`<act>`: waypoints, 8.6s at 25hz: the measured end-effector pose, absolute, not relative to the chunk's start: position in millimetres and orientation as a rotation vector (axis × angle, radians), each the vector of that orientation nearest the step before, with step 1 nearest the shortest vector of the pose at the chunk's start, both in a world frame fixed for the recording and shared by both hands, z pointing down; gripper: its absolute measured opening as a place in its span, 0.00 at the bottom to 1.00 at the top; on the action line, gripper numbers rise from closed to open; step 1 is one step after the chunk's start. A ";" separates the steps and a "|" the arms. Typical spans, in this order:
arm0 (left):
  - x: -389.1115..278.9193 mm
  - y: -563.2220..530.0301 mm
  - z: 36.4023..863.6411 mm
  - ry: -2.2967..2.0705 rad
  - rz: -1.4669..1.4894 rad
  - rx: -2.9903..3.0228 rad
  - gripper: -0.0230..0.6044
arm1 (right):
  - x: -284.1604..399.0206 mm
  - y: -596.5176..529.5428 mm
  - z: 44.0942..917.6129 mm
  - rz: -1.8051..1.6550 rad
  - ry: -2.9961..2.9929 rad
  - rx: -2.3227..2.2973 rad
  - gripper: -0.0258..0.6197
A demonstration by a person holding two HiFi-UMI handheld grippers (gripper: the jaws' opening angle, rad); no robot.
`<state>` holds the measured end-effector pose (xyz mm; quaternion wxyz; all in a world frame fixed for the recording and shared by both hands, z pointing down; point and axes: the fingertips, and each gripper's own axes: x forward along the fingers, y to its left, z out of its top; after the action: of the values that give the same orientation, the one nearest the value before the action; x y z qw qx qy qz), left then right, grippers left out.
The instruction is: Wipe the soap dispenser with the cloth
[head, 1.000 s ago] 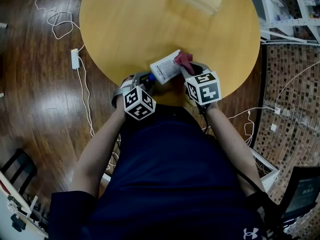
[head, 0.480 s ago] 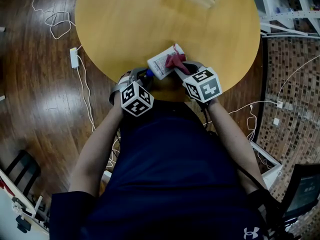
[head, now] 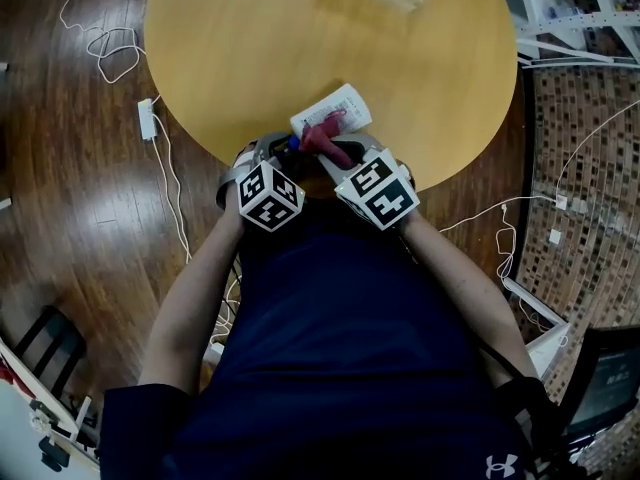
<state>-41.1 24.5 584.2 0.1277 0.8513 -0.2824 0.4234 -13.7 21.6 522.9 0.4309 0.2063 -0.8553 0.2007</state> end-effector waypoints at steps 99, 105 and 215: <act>-25.7 50.7 535.7 -0.617 0.455 2.025 0.27 | 69.4 -67.0 487.5 0.756 -2.303 1.012 0.16; -27.3 52.1 520.8 -0.505 0.027 1.733 0.27 | 16.4 -9.8 453.6 0.649 -2.538 0.737 0.16; -42.2 29.9 579.9 -0.668 1.505 2.496 0.24 | -40.0 -54.1 539.4 0.807 -2.144 0.646 0.16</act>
<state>-42.2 29.9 579.9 0.0755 0.8323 -0.2227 0.5020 -40.0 -54.1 539.4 0.3715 0.2519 -0.8363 0.3148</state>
